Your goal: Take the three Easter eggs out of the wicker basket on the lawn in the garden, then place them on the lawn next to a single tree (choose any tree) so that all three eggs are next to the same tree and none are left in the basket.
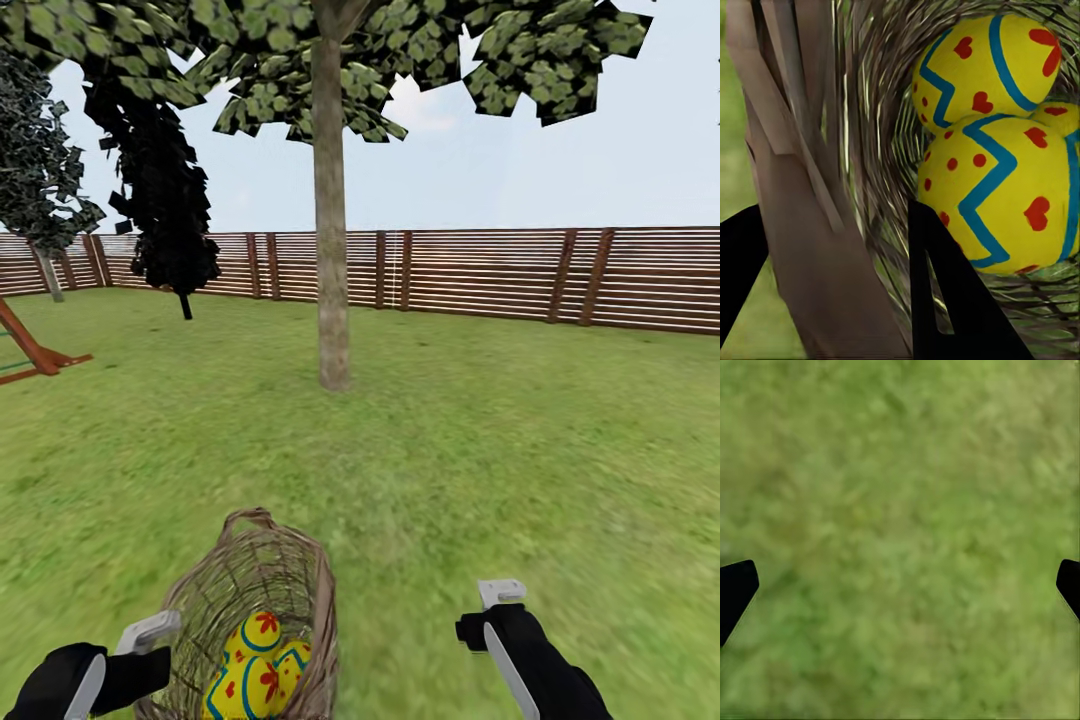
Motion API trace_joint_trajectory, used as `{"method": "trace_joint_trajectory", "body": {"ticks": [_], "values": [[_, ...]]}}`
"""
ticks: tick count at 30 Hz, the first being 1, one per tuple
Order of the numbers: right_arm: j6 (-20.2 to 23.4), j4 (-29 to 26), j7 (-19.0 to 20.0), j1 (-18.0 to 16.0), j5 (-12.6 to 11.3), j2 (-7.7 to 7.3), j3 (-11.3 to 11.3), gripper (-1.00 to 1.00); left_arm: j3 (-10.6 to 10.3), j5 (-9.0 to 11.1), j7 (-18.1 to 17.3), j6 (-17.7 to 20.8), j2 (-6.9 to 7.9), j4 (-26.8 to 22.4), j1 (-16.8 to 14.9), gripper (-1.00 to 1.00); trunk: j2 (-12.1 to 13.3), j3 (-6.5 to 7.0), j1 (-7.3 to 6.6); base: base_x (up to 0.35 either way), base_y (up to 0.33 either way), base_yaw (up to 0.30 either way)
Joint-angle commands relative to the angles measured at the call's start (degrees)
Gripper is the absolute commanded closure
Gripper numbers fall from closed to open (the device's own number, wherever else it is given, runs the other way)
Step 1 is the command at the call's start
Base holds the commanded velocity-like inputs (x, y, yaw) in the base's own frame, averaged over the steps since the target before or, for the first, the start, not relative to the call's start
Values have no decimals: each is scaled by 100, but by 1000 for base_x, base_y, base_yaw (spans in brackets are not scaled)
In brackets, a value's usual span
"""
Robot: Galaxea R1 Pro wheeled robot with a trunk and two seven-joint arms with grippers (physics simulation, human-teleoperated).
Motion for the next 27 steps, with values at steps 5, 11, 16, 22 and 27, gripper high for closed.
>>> {"method": "trace_joint_trajectory", "body": {"ticks": [5, 11, 16, 22, 27], "values": [[124, 0, -49, -4, -54, -8, 10, -100, 47, 22, -39, 56, 3, 33, -5, 100, -3, -6, 3, 343, 0, 0], [124, 2, -48, -4, -68, -16, 1, -100, 38, 18, -31, 37, -28, 93, -5, 100, -3, -6, 3, 343, 0, 0], [120, 2, -48, -4, -68, -16, 3, -100, 44, 24, -35, 44, -13, 87, -5, 100, -3, -6, 3, 343, 0, 0], [118, 2, -48, -4, -55, -9, 17, -100, 49, 17, -39, 47, -1, 87, -5, 100, -3, -6, 3, 343, 0, 0], [118, 2, -48, -4, -56, -9, 10, -100, 51, 16, -39, 48, 2, 87, -5, 100, -3, -6, 3, 343, 0, 0]]}}
